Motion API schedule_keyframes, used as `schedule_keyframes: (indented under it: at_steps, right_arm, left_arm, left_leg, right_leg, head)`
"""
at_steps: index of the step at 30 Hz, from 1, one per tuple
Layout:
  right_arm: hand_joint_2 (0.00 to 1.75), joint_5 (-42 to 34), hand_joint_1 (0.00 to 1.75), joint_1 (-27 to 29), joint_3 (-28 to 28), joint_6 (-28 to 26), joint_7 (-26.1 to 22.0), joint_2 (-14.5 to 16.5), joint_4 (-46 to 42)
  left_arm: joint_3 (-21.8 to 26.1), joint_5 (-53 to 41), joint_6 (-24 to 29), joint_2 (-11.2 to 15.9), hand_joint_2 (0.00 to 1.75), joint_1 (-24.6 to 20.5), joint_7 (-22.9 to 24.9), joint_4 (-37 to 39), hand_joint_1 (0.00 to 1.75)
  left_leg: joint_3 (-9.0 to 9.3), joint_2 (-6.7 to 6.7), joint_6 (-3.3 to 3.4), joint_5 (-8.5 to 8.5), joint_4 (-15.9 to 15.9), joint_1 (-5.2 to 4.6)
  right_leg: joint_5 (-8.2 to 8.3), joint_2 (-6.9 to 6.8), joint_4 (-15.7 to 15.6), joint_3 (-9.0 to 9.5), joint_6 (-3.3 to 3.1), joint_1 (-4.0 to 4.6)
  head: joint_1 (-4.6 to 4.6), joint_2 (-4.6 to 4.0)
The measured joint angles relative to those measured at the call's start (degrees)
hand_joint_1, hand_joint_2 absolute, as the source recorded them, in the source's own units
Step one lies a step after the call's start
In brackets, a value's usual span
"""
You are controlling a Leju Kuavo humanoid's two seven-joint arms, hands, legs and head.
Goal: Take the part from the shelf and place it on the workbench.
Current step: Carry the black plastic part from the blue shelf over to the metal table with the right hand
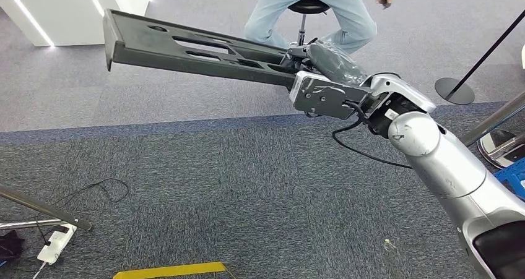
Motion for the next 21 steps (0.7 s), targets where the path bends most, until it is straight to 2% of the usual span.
schedule_keyframes:
  at_steps: [1, 3, 5, 6, 8, 10, 11, 13, 14, 15, 16, 17, 19, 20, 21]
  right_arm:
    - [1.75, 0.0, 1.75, 0.08, 0.0, -0.01, 0.0, 0.0, 0.02]
    - [1.75, 0.0, 1.75, 0.0, -0.01, -0.02, 0.0, 0.0, 0.02]
    - [1.75, 0.0, 1.75, -0.14, -0.01, -0.01, 0.0, 0.0, -0.01]
    - [1.75, 0.0, 1.75, -0.14, 0.0, -0.01, 0.01, 0.0, -0.01]
    - [1.75, 0.01, 1.75, -0.08, 0.0, -0.02, 0.01, 0.0, -0.01]
    - [1.75, 0.02, 1.75, -0.15, -0.01, -0.03, 0.01, 0.0, 0.0]
    - [1.75, 0.02, 1.75, -0.23, -0.01, -0.03, 0.0, 0.01, -0.01]
    - [1.75, 0.0, 1.75, -0.29, -0.01, -0.03, -0.01, 0.02, -0.02]
    - [1.75, 0.0, 1.75, -0.27, -0.01, -0.02, -0.01, 0.02, -0.01]
    - [1.75, 0.01, 1.75, -0.24, 0.0, -0.01, 0.0, 0.02, -0.01]
    - [1.75, 0.01, 1.75, -0.24, 0.0, -0.01, 0.0, 0.02, 0.0]
    - [1.75, 0.01, 1.75, -0.26, 0.01, -0.01, 0.0, 0.02, 0.0]
    - [1.75, 0.0, 1.75, -0.36, -0.01, -0.02, 0.0, 0.02, -0.03]
    - [1.75, 0.0, 1.75, -0.43, -0.01, -0.02, 0.0, 0.02, -0.03]
    - [1.75, 0.0, 1.75, -0.48, -0.01, -0.02, 0.0, 0.02, -0.02]
  left_arm:
    - [0.0, 0.0, -0.01, -0.02, 1.75, 0.0, 0.0, 0.0, 0.0]
    - [0.0, 0.0, -0.01, -0.05, 1.75, 0.01, 0.0, 0.0, 0.0]
    - [0.0, 0.0, -0.01, -0.05, 1.75, 0.01, 0.0, 0.0, 0.0]
    - [0.0, 0.0, -0.01, -0.04, 1.75, 0.02, 0.0, 0.0, 0.0]
    - [0.0, 0.0, -0.01, -0.02, 1.75, 0.03, 0.0, 0.0, 0.0]
    - [0.0, 0.0, -0.02, -0.01, 1.75, 0.04, 0.0, 0.01, 0.0]
    - [0.0, 0.0, -0.02, 0.01, 1.75, 0.03, 0.0, 0.01, 0.0]
    - [0.0, 0.0, -0.02, -0.01, 1.75, 0.01, 0.0, 0.02, 0.0]
    - [0.0, 0.0, -0.02, -0.03, 1.75, 0.02, 0.0, 0.02, 0.0]
    - [0.0, 0.0, -0.04, -0.07, 1.75, 0.05, 0.0, 0.03, 0.0]
    - [0.0, 0.0, -0.05, -0.11, 1.75, 0.07, 0.0, 0.03, 0.0]
    - [0.0, 0.0, -0.07, -0.13, 1.75, 0.09, 0.01, 0.04, 0.0]
    - [0.0, 0.0, -0.06, -0.13, 1.75, 0.06, 0.01, 0.04, 0.0]
    - [0.0, 0.0, -0.05, -0.12, 1.75, 0.03, 0.01, 0.04, 0.0]
    - [0.0, 0.0, -0.04, -0.12, 1.75, 0.0, 0.01, 0.04, 0.0]
  left_leg:
    - [-0.01, -0.02, -0.01, -0.11, 0.19, 0.0]
    - [-0.03, -0.08, -0.23, -0.52, 0.76, 0.06]
    - [-0.41, -0.13, -0.71, -0.91, 1.49, -0.09]
    - [-0.62, -0.14, -0.95, -0.97, 1.68, -0.17]
    - [-0.82, -0.16, -1.33, -0.88, 1.74, -0.2]
    - [-1.28, -0.11, -1.87, -1.83, 2.93, -0.09]
    - [-2.17, -0.08, -2.23, -3.09, 5.0, 0.01]
    - [-5.42, -0.01, -2.88, -6.49, 12.01, 0.24]
    - [-7.13, 0.0, -3.08, -7.66, 15.46, 0.37]
    - [-8.2, 0.0, -3.21, -7.95, 17.45, 0.47]
    - [-8.22, 0.0, -3.24, -7.17, 17.25, 0.56]
    - [-7.08, 0.0, -3.19, -5.46, 14.79, 0.63]
    - [-3.06, -0.03, -2.94, -1.9, 6.77, 0.61]
    - [-1.52, -0.07, -2.74, -0.97, 3.66, 0.48]
    - [-0.68, -0.11, -2.55, -0.69, 1.92, 0.31]
  right_leg:
    - [1.08, -0.01, -0.67, 0.18, 0.0, -0.02]
    - [4.87, -0.04, -7.39, 3.19, -0.11, -0.07]
    - [6.92, -0.04, -13.45, 6.1, -0.3, -0.01]
    - [7.04, -0.01, -14.64, 6.64, -0.43, 0.07]
    - [7.1, 0.05, -14.79, 6.66, -0.78, 0.16]
    - [7.29, -0.01, -15.09, 6.84, -1.34, -0.01]
    - [7.37, -0.06, -15.24, 6.95, -1.63, -0.14]
    - [7.4, -0.12, -15.31, 7.04, -1.99, -0.15]
    - [7.39, -0.13, -15.31, 7.04, -2.03, -0.13]
    - [7.38, -0.13, -15.3, 7.04, -2.04, -0.1]
    - [7.38, -0.13, -15.3, 7.07, -2.04, -0.09]
    - [7.36, -0.11, -15.3, 7.13, -2.02, -0.08]
    - [7.29, -0.06, -15.3, 7.24, -1.88, -0.02]
    - [7.29, -0.03, -15.3, 7.21, -1.71, 0.02]
    - [7.32, -0.01, -15.33, 7.14, -1.48, 0.05]
  head:
    - [0.0, 0.0]
    - [0.02, 0.0]
    - [-0.02, 0.0]
    - [-0.03, 0.0]
    - [-0.08, 0.0]
    - [-0.17, 0.0]
    - [-0.23, 0.0]
    - [-0.38, 0.0]
    - [-0.36, 0.0]
    - [-0.37, 0.0]
    - [-0.36, 0.0]
    - [-0.36, 0.0]
    - [-0.35, 0.0]
    - [-0.34, 0.0]
    - [-0.32, 0.0]
